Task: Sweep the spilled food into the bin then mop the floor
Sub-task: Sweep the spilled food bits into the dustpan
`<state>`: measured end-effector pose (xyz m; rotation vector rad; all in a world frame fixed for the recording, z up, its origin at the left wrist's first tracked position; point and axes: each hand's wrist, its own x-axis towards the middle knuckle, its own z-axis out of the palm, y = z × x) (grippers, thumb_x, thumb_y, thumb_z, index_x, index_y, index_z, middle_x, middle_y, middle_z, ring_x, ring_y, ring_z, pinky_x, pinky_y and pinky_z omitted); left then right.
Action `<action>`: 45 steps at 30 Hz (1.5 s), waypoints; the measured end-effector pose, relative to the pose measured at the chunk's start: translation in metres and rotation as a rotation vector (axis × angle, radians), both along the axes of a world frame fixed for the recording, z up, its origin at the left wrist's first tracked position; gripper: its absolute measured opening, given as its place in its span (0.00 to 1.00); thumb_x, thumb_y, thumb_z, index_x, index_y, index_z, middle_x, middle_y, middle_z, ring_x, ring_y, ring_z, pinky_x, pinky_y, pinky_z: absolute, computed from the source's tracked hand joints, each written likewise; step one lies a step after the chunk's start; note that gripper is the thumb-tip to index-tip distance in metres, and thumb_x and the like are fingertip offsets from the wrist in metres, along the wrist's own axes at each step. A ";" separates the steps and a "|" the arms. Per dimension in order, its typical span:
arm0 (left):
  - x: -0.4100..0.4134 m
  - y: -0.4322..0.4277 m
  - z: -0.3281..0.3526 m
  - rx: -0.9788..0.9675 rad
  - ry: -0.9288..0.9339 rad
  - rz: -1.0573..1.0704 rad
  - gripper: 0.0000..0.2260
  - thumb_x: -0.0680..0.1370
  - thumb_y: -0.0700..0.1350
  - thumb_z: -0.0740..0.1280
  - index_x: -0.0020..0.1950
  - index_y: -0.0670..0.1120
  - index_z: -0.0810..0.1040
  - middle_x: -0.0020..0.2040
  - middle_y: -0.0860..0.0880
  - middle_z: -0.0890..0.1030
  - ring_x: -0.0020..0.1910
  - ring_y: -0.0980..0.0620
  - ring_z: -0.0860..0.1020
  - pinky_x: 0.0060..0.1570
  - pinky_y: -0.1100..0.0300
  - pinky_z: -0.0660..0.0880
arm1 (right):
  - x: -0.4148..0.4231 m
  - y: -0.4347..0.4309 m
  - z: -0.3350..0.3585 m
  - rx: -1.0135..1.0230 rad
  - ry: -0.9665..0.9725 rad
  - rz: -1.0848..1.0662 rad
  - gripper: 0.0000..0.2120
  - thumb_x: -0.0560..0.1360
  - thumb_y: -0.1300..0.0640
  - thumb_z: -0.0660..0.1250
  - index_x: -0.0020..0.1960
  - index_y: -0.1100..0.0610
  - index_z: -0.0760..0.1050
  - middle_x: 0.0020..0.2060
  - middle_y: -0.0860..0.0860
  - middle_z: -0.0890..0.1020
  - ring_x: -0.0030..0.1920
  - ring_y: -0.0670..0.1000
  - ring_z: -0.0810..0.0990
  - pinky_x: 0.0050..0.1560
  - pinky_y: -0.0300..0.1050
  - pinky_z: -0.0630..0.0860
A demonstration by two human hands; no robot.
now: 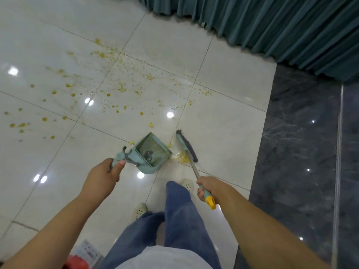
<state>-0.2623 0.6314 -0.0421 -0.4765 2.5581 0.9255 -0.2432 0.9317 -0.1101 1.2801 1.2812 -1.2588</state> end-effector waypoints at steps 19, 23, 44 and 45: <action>0.111 -0.185 0.010 -0.057 0.005 0.293 0.19 0.80 0.52 0.59 0.35 0.41 0.71 0.29 0.45 0.75 0.30 0.47 0.73 0.29 0.59 0.65 | -0.023 -0.182 0.040 -0.146 0.103 0.013 0.05 0.79 0.64 0.60 0.45 0.62 0.68 0.18 0.52 0.67 0.14 0.45 0.65 0.15 0.30 0.64; 0.124 -0.202 0.008 -0.105 -0.010 0.345 0.18 0.80 0.52 0.58 0.36 0.41 0.71 0.30 0.45 0.76 0.30 0.47 0.74 0.29 0.59 0.65 | -0.051 -0.224 0.026 -0.413 0.041 -0.265 0.06 0.80 0.62 0.59 0.44 0.62 0.66 0.24 0.53 0.67 0.15 0.46 0.67 0.14 0.32 0.66; 0.084 -0.179 -0.005 -0.060 -0.023 0.269 0.18 0.80 0.55 0.58 0.37 0.44 0.71 0.35 0.45 0.78 0.36 0.45 0.75 0.30 0.57 0.63 | -0.041 -0.128 -0.001 -0.300 0.118 -0.880 0.04 0.80 0.63 0.56 0.48 0.60 0.68 0.22 0.59 0.71 0.15 0.50 0.68 0.14 0.34 0.67; 0.079 -0.176 -0.005 -0.053 -0.018 0.257 0.17 0.80 0.54 0.58 0.36 0.45 0.70 0.35 0.44 0.78 0.36 0.44 0.75 0.31 0.56 0.63 | -0.041 -0.124 0.003 -0.309 0.129 -0.871 0.05 0.81 0.63 0.56 0.47 0.61 0.68 0.21 0.59 0.70 0.14 0.50 0.67 0.13 0.34 0.66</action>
